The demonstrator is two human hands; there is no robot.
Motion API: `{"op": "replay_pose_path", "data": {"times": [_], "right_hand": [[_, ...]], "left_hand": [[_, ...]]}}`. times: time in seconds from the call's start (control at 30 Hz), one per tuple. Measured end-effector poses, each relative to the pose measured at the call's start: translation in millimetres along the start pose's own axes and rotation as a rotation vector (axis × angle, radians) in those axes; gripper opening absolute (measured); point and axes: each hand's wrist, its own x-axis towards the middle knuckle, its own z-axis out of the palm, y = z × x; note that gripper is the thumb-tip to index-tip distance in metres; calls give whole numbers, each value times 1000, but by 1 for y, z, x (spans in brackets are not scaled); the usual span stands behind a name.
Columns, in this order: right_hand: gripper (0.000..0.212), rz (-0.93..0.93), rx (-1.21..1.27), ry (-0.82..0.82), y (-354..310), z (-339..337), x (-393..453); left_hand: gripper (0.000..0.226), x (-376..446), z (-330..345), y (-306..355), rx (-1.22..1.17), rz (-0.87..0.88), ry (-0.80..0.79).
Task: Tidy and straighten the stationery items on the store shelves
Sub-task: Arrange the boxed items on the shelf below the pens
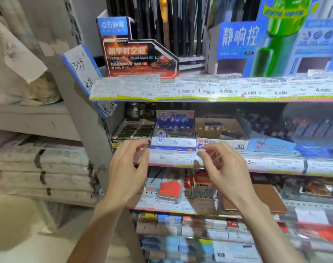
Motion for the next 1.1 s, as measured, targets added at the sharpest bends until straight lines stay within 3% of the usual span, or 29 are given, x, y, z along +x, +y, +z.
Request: {"op": "replay_pose_path", "data": {"times": [0.2, 0.33, 0.57, 1.1], "right_hand": [[7, -86, -117, -9, -29, 21, 40], [13, -88, -254, -165, -40, 36, 69], [22, -9, -305, -448, -36, 35, 98], [15, 36, -132, -634, -22, 27, 127]], "left_hand": [[27, 36, -8, -39, 79, 177, -6], [27, 49, -8, -62, 116, 260, -33], [35, 49, -10, -81, 117, 239, -128], [36, 50, -12, -78, 60, 185, -156]]}}
